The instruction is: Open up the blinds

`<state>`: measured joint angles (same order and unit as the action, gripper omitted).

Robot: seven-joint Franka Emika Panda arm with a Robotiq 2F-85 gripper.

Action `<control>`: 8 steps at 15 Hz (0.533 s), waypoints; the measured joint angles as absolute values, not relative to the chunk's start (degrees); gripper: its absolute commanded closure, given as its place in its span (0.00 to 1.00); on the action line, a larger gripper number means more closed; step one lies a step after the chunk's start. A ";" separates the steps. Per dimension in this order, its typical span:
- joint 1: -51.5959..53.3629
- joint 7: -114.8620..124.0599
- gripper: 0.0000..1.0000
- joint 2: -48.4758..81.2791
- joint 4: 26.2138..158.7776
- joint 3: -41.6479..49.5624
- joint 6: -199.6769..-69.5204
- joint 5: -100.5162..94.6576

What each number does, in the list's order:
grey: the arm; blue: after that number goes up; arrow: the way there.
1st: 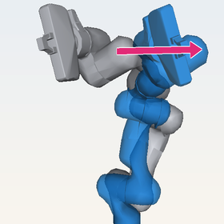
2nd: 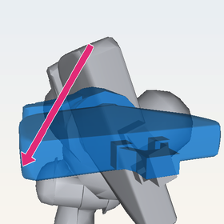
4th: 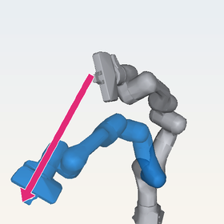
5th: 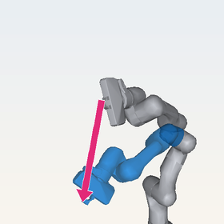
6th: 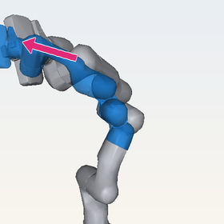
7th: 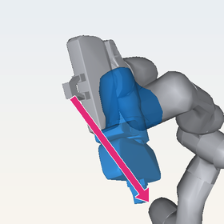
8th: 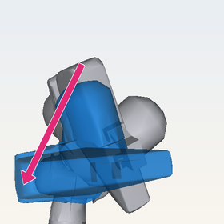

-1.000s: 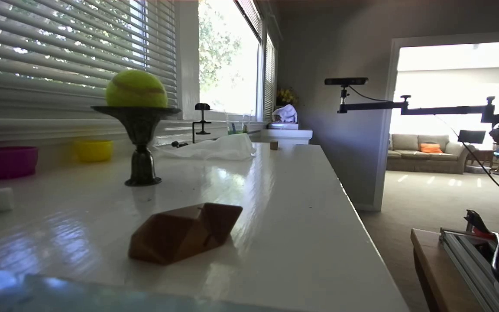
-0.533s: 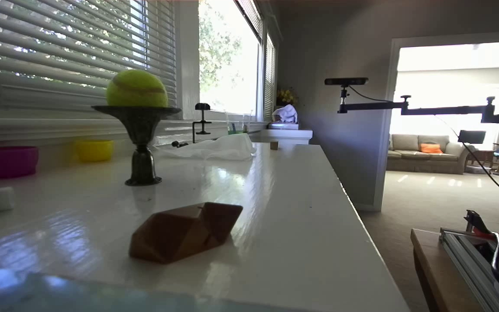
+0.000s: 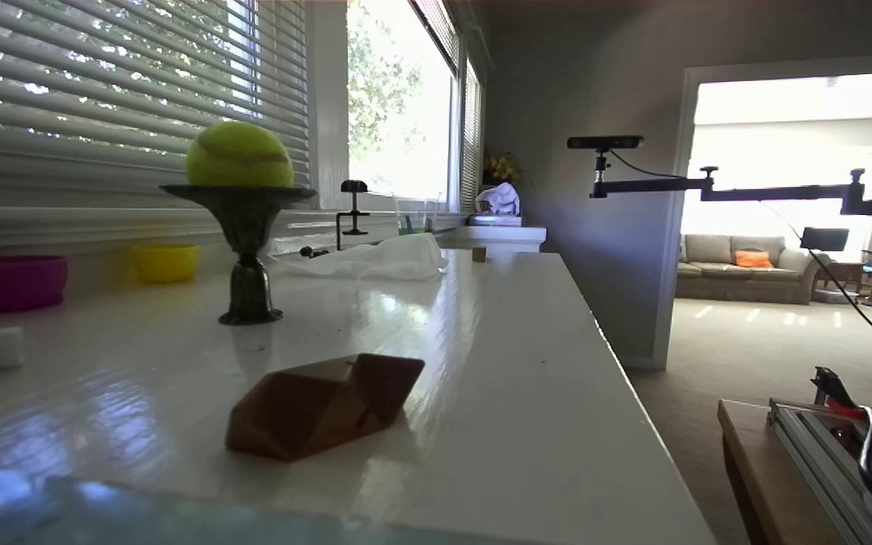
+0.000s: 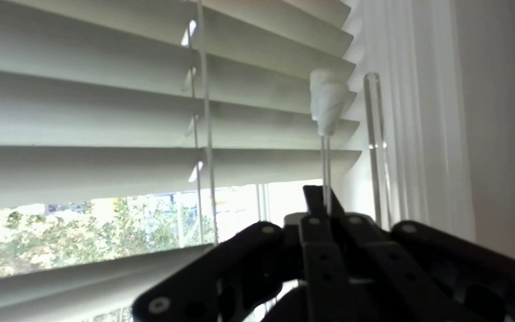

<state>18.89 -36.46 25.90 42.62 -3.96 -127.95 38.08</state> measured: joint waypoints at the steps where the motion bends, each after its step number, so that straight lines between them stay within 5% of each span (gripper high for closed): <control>1: 18.87 -36.12 1.00 25.10 43.59 -3.82 -128.35 38.08; 8: 18.96 -30.66 1.00 16.37 59.39 -2.48 -134.40 38.09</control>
<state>18.96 -30.66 16.37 59.39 -2.48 -134.40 38.09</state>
